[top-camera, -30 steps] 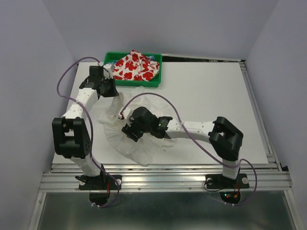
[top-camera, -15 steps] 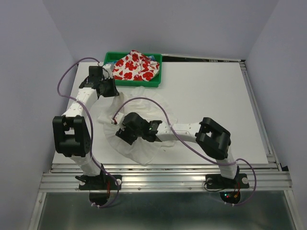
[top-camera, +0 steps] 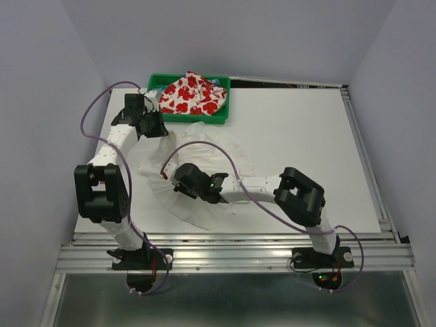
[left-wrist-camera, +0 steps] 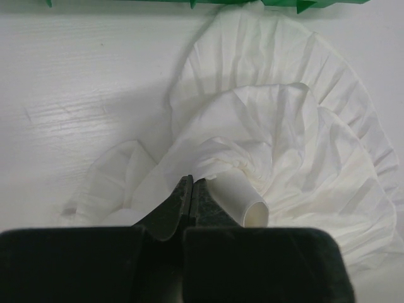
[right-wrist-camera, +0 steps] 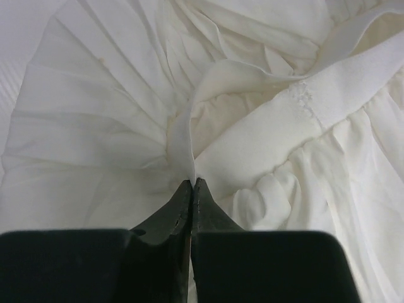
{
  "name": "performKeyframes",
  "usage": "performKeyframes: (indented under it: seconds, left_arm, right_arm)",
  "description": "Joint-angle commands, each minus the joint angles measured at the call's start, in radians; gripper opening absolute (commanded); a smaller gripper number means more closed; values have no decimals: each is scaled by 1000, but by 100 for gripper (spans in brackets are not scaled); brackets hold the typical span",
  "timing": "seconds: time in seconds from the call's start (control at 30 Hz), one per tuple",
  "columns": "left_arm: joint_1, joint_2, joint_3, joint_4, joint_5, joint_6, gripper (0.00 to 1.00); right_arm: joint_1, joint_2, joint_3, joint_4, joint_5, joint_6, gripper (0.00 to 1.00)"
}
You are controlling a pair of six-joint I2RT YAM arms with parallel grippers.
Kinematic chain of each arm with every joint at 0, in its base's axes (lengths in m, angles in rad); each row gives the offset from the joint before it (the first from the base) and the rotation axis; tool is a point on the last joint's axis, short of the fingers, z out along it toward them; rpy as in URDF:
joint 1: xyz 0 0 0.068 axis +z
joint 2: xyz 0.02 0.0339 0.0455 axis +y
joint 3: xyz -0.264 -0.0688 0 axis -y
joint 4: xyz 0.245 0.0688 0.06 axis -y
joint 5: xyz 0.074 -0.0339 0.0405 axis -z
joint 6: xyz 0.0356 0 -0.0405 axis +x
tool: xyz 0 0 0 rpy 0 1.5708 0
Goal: Fold and stack the skirts
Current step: Flatten the skirt out
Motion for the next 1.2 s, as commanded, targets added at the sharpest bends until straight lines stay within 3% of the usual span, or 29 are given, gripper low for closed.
performKeyframes:
  seconds: [0.0,0.2,0.47,0.57,0.73,0.83,1.17]
  left_arm:
    - [7,-27,60,-4,30,44,0]
    - [7,-101,77,-31,58,196,0]
    - [6,-258,28,-41,170,658,0]
    - [7,-311,-8,-6,205,766,0]
    - [6,-348,-45,151,308,808,0]
    - [-11,-320,-43,292,316,732,0]
    - [-193,-55,280,413,302,557,0]
  right_arm:
    - [-27,-176,-40,-19,39,-55,1]
    - [-193,-381,-92,-102,-119,-132,1]
    - [-409,-607,-160,-144,-174,-261,1]
    - [-518,-635,-161,-144,-197,-290,1]
    - [-696,-624,-108,-135,-211,-316,1]
    - [-764,-583,-40,-102,-202,-319,1]
    - [-984,-461,201,-52,-167,-354,1]
